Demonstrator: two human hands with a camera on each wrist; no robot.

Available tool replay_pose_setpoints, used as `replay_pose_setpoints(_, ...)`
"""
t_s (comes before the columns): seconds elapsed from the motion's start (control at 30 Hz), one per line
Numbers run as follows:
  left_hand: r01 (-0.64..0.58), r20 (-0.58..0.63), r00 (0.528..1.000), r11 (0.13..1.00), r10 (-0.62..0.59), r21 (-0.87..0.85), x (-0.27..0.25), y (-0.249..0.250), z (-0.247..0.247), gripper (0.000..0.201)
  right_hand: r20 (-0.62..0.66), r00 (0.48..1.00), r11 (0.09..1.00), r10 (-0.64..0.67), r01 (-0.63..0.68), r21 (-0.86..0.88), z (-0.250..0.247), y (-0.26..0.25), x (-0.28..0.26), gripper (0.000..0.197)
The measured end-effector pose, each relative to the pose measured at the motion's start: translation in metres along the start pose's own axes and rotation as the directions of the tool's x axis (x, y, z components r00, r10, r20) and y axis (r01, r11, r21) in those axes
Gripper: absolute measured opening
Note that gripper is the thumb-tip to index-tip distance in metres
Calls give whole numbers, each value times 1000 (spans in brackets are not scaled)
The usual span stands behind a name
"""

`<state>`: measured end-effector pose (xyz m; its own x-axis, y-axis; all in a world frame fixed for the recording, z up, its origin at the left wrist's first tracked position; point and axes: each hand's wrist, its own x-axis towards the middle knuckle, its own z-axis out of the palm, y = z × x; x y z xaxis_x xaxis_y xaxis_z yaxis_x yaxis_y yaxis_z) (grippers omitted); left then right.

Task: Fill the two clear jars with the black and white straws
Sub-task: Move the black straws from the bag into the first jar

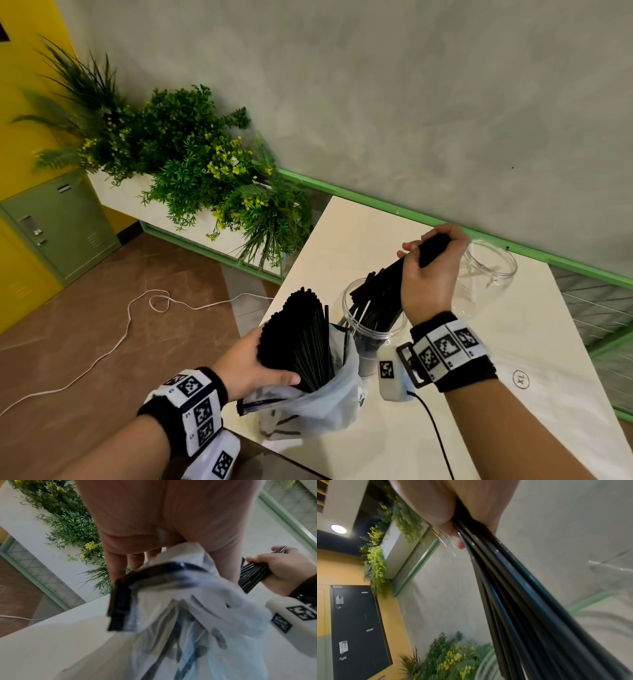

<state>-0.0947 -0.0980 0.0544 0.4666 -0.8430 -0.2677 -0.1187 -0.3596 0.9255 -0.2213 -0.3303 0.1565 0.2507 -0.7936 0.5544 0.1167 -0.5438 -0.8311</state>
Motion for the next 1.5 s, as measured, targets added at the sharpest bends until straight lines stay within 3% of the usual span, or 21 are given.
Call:
replay_pose_setpoints(0.13,7,-18,1000,1000,-7,11,0,-1,0,109,45,999,996,-7,11,-86,9,24,-15,44)
replay_pose_setpoints(0.3,25,-10,1000,1000,-25,6,1,-4,0,106,99,988,968,117,-91,-235,13,52,-27,34)
replay_pose_setpoints(0.37,25,-6,1000,1000,-25,3,1,-5,0,105,140,988,926,64,-7,-377,12,63,-31,30)
replay_pose_setpoints(0.43,18,-4,1000,1000,-18,1,1,-5,0,103,206,978,829,-4,119,-546,9,76,-32,31)
replay_pose_setpoints(0.5,8,2,1000,1000,-8,-7,1,-3,0,100,260,965,764,34,143,-630,4,83,-30,30)
replay_pose_setpoints(0.63,-11,7,1000,1000,11,-27,0,-3,1,101,375,923,765,86,181,-618,-8,86,-19,24)
replay_pose_setpoints(0.77,-29,15,999,999,29,-24,0,-1,1,93,461,883,785,91,221,-578,-22,85,-1,36)
replay_pose_setpoints(0.9,-40,11,999,999,40,-6,2,-1,0,95,423,903,820,-76,298,-489,-34,77,2,40)
replay_pose_setpoints(1.0,-51,13,999,999,51,-13,3,-1,0,94,471,873,766,-130,390,-511,-41,77,-5,35)
replay_pose_setpoints(1.1,-58,21,998,998,59,-31,3,0,0,90,639,765,680,77,429,-595,-48,88,-10,43)
replay_pose_setpoints(1.17,-57,24,998,998,57,-37,3,1,0,92,639,750,664,173,390,-638,-48,92,-14,46)
replay_pose_setpoints(1.27,-52,15,999,998,52,-31,4,0,-1,96,606,782,712,149,340,-614,-38,86,-16,56)
replay_pose_setpoints(1.43,-53,15,998,998,53,-25,3,2,-2,92,702,708,554,78,555,-621,-18,86,-6,49)
replay_pose_setpoints(1.5,-57,14,998,998,57,-18,3,3,-2,92,727,685,563,52,581,-588,-12,87,5,33)
